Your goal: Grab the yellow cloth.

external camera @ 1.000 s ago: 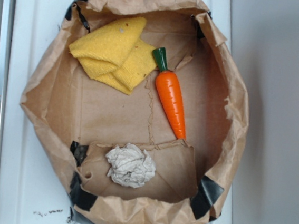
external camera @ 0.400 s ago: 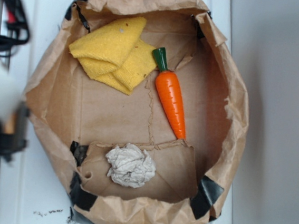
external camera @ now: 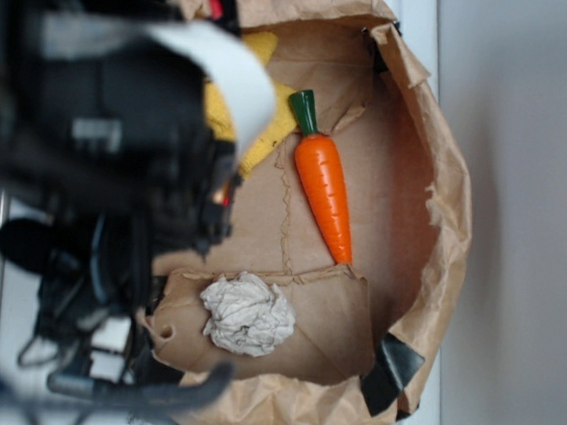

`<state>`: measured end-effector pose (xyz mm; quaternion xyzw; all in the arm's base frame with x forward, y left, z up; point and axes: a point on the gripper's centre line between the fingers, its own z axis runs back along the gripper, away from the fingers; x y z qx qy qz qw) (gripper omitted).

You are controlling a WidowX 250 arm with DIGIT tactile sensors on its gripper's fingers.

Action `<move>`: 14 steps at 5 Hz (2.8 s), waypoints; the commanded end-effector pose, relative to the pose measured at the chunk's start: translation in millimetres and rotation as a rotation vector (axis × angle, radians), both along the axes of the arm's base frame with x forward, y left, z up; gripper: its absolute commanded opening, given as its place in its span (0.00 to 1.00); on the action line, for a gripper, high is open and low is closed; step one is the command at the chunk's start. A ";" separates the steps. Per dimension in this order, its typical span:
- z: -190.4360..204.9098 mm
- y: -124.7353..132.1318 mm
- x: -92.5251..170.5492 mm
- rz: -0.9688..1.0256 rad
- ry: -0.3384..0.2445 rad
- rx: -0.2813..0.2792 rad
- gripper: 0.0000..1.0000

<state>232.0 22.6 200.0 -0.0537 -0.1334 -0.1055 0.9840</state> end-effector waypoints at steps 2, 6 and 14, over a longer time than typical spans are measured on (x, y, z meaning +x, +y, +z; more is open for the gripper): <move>-22.9 57.5 16.7 -0.177 -0.077 0.081 1.00; -72.8 58.2 42.6 -0.128 -0.042 0.185 1.00; -90.8 45.5 21.2 -0.152 -0.064 0.271 0.00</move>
